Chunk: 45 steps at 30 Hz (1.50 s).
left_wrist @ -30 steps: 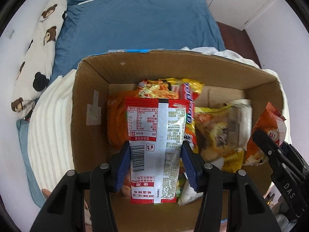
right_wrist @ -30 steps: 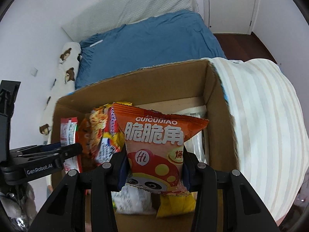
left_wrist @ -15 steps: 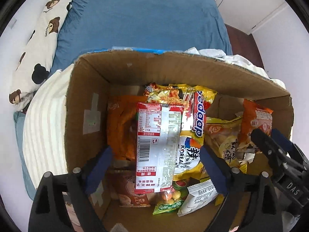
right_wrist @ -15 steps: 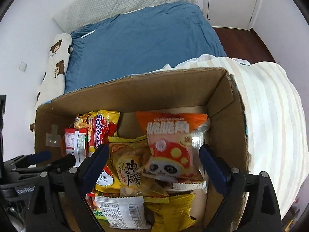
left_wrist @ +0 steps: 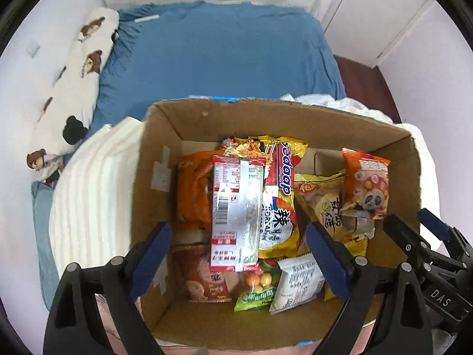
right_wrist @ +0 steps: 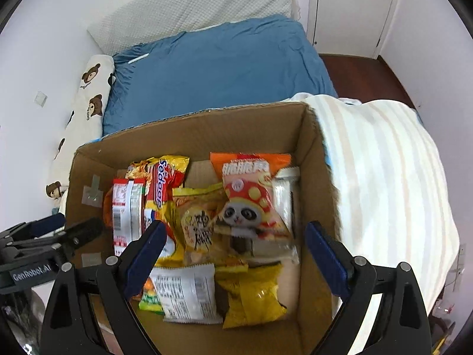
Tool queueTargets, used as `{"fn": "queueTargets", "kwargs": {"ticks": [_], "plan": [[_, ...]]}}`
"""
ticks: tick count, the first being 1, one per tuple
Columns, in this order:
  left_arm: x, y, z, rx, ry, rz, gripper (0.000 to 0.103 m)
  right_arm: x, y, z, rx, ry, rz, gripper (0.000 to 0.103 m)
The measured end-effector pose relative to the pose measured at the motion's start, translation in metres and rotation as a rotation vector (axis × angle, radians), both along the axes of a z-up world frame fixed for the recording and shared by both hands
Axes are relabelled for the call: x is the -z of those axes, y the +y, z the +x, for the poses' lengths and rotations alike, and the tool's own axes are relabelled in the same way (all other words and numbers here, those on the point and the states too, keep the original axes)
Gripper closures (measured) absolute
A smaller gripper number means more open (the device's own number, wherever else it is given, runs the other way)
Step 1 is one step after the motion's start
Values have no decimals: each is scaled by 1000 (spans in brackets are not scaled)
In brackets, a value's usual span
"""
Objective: Organize snacks
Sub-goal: 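Lower both packets into the box and open both grippers, then move both grippers from the box toward the last two packets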
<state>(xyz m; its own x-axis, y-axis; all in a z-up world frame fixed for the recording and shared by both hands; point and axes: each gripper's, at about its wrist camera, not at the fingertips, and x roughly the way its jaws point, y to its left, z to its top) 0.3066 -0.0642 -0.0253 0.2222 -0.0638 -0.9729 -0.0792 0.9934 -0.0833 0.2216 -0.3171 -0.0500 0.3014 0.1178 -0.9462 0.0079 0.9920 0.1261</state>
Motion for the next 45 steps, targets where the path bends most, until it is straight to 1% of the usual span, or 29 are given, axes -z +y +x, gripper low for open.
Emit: {"fn": "queueTargets", "kwargs": {"ticks": [4, 13, 18, 22, 25, 29, 32, 34, 35, 38, 41, 45], "plan": [[-19, 1, -28, 5, -76, 17, 10, -16, -3, -27, -12, -48, -35, 6], [-60, -5, -99, 10, -226, 35, 10, -53, -3, -92, -31, -136, -26, 6], [-78, -11, -138, 12, -294, 55, 10, -78, -1, -130, -47, -206, -39, 6], [-89, -12, -165, 5, -340, 54, 10, -99, 1, -163, -59, -269, -47, 6], [-93, -13, -184, -4, -371, 70, 10, -109, 3, -183, -66, -302, -48, 6], [-89, -13, -205, -11, -380, 63, 10, -116, 5, -208, -82, -330, -46, 6], [-81, -15, -219, -13, -370, 67, 10, -114, 2, -223, -85, -322, -30, 6], [-74, -18, -226, -15, -356, 73, 10, -109, -6, -229, -74, -307, 3, 6], [-67, -19, -228, -18, -344, 75, 10, -105, -12, -231, -61, -297, 24, 6], [-49, -25, -235, -22, -305, 72, 10, -87, -34, -237, -7, -258, 22, 6], [-22, -34, -234, -19, -243, 69, 10, -56, -58, -239, 55, -176, 58, 7], [19, -52, -229, 5, -140, 53, 10, 1, -75, -236, 82, -41, 84, 19]]}}
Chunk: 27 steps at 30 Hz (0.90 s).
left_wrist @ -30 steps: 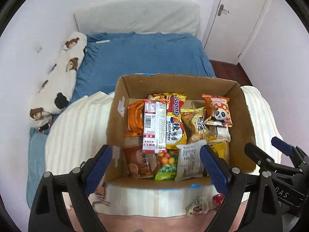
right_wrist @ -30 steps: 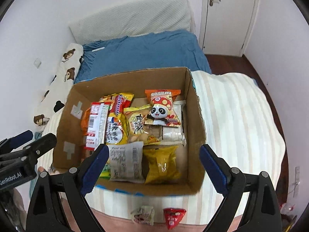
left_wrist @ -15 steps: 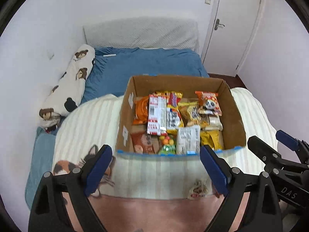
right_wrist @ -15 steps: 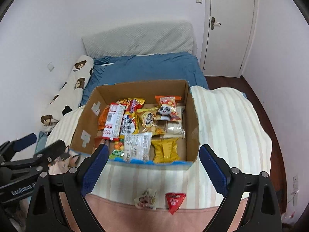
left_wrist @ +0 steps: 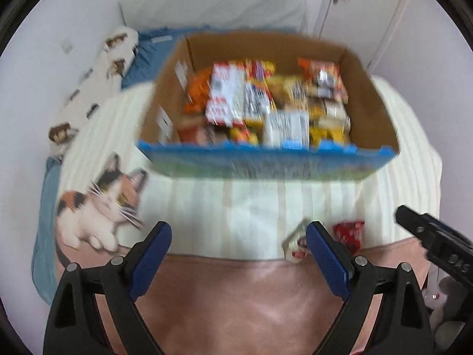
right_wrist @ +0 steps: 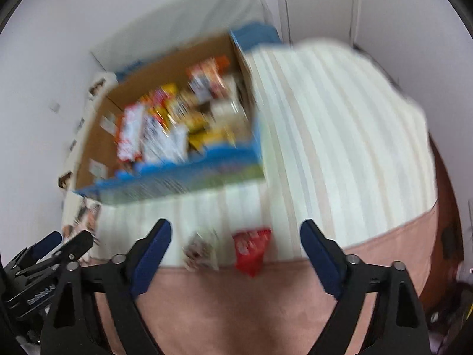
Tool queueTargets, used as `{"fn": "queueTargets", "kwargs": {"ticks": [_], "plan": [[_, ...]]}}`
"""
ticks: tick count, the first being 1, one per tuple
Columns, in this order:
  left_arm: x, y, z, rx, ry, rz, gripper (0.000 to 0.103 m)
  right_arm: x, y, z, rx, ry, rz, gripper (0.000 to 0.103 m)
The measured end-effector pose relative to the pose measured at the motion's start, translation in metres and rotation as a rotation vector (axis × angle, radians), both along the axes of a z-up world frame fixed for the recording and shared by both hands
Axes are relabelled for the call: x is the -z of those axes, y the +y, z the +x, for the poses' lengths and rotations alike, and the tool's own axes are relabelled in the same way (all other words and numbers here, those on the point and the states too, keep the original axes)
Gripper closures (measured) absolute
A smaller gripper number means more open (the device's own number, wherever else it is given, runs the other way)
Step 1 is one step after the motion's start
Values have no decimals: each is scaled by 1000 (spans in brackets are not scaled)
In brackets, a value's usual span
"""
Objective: Organize snacks
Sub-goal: 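Move both grippers from the box toward the last two packets, then grasp the clear white packet with the left gripper while the right grasps the red candy bag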
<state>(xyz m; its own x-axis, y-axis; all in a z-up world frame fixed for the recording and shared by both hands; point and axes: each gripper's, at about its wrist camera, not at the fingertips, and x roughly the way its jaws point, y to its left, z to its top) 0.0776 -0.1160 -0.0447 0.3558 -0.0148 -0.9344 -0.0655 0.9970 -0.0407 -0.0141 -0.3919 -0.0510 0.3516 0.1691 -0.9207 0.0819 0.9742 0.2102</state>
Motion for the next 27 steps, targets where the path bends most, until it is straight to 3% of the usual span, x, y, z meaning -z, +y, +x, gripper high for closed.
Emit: {"fn": "queueTargets", "kwargs": {"ticks": [8, 10, 13, 16, 18, 19, 23, 27], "plan": [[55, -25, 11, 40, 134, 23, 10, 109, -10, 15, 28, 231, 96, 43], [63, -29, 13, 50, 157, 24, 10, 124, -8, 17, 22, 257, 115, 58], [75, -40, 18, 80, 191, 10, 10, 128, -6, 16, -2, 245, 96, 65], [90, -53, 23, 107, 243, -25, 10, 121, -12, 11, -13, 234, 58, 65], [101, -61, 27, 104, 277, -61, 10, 116, -19, 9, -15, 233, 40, 65], [107, -65, 29, 67, 275, -158, 10, 114, -22, 9, -13, 236, 43, 65], [132, -80, 37, 70, 341, -208, 10, 115, -30, 7, 6, 240, 62, 64], [136, -83, 32, 84, 304, -178, 34, 122, -40, 9, 33, 253, 89, 63]]}}
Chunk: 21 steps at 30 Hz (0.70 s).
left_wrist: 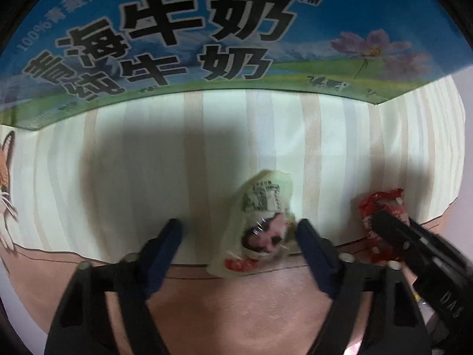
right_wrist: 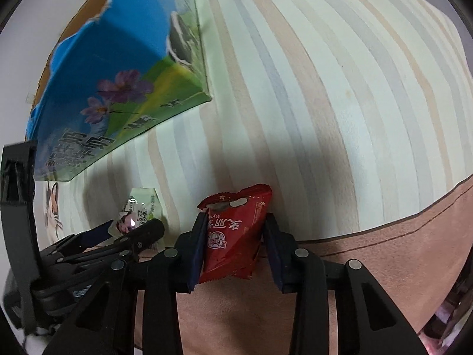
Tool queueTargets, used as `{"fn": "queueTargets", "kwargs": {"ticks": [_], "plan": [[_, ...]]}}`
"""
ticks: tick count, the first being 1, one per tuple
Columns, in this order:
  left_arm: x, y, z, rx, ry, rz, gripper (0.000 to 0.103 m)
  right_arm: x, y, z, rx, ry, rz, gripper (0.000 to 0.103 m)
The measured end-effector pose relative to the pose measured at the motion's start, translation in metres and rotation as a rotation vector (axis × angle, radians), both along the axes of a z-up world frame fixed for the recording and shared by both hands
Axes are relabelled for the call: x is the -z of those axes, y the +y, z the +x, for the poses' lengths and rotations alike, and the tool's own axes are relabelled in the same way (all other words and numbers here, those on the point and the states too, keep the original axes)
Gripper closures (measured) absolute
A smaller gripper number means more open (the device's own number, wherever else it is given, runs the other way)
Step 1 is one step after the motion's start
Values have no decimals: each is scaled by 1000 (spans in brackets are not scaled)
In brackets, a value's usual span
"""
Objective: Organize snacks
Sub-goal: 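Grasp the clear white packet with the left gripper while the right grasps the red candy bag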
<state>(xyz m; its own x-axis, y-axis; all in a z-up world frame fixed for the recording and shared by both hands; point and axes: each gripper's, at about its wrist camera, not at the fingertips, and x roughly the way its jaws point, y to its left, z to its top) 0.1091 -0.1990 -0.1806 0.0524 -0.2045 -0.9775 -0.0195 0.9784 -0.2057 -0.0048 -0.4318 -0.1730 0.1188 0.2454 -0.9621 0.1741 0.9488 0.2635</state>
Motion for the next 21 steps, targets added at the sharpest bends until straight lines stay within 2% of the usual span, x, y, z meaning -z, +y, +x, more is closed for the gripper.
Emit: {"fn": "queueTargets", "kwargs": {"ticks": [1, 2, 7, 11, 13, 21], "plan": [[-1, 1, -4, 8, -7, 4, 45, -1, -1, 1, -5, 3, -2, 63], [-2, 4, -10, 13, -8, 8, 49, 0, 0, 2, -9, 7, -2, 63], [0, 37, -41, -23, 5, 22, 50, 4, 16, -1, -31, 37, 43, 64], [2, 67, -72, -55, 23, 48, 50, 11, 45, -22, -98, 82, 100, 64], [7, 79, -83, -80, 37, 50, 50, 15, 59, -31, -129, 93, 95, 64], [24, 95, -112, -116, 51, 48, 50, 28, 77, -39, -124, 104, 77, 62]]}}
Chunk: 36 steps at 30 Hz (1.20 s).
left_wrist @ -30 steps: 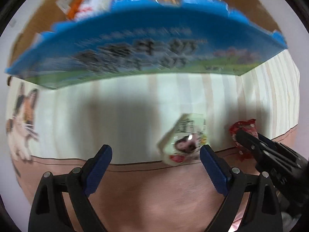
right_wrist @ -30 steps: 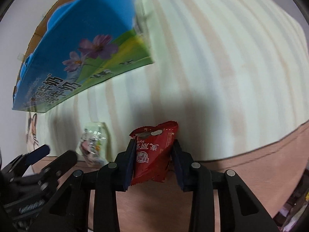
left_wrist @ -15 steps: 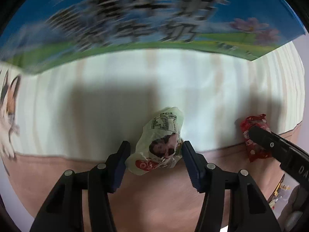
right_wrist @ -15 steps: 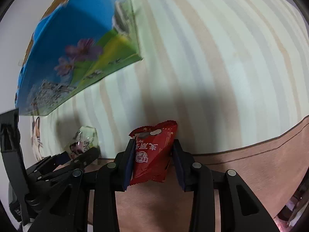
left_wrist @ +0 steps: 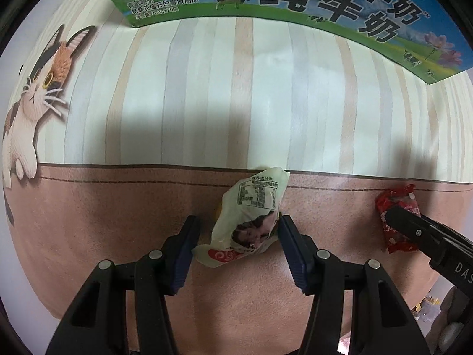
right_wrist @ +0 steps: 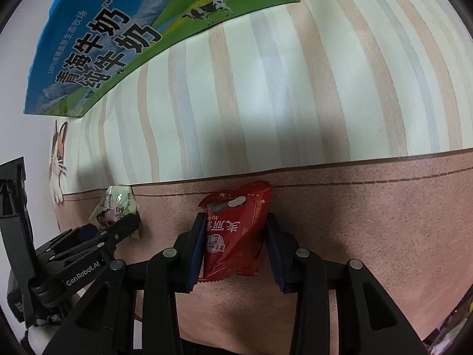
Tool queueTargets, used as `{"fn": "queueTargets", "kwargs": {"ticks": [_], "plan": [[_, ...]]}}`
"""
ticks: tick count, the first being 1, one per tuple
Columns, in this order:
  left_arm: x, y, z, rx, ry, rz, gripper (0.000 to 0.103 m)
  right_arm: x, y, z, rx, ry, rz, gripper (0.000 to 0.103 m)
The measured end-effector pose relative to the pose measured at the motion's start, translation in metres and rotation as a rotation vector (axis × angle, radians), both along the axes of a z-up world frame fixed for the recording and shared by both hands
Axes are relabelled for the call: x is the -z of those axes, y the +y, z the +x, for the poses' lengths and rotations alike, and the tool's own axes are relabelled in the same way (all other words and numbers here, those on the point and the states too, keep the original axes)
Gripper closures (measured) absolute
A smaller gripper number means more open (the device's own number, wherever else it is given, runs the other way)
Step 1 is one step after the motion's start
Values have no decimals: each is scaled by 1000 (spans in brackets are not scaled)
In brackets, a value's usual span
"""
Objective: Organize snacks
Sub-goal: 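Grasp the clear white packet with the left gripper while the right grasps the red candy bag, then lift the clear white packet and red candy bag and carry them over the box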
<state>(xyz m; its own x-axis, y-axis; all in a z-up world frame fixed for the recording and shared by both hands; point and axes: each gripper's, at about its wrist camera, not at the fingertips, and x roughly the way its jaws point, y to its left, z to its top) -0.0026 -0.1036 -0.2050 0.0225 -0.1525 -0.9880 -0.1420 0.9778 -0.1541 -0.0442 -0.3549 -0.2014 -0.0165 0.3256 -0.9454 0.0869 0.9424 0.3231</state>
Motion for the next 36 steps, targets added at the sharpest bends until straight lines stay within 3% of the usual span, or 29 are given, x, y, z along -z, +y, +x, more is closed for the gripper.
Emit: {"fn": "queueTargets", "kwargs": {"ticks": [9, 13, 16, 19, 24, 26, 28, 31, 36], "plan": [[13, -10, 15, 3, -2, 17, 50, 10, 26, 3, -50, -2, -72, 60], [9, -11, 16, 5, -13, 10, 53, 4, 39, -1, -96, -37, -113, 65], [-8, -12, 18, 12, -24, 2, 54, -2, 41, -7, -72, -46, -81, 66], [-22, -14, 16, 15, -38, -16, 64, -9, 39, -11, -37, -47, -27, 66], [-35, -11, 21, 27, -56, -45, 65, -28, 33, -6, -23, -79, 13, 66], [-28, -2, 22, -7, -40, -119, 61, -32, 31, -3, -18, -81, 25, 66], [-14, 9, 25, -31, 17, -176, 47, -34, 31, -2, -3, -78, 38, 66], [9, 20, 24, -78, 82, -268, 44, -32, 25, -2, 17, -68, 48, 66], [20, 26, 27, -125, 100, -304, 35, -23, 19, -6, 50, -40, 70, 66]]}}
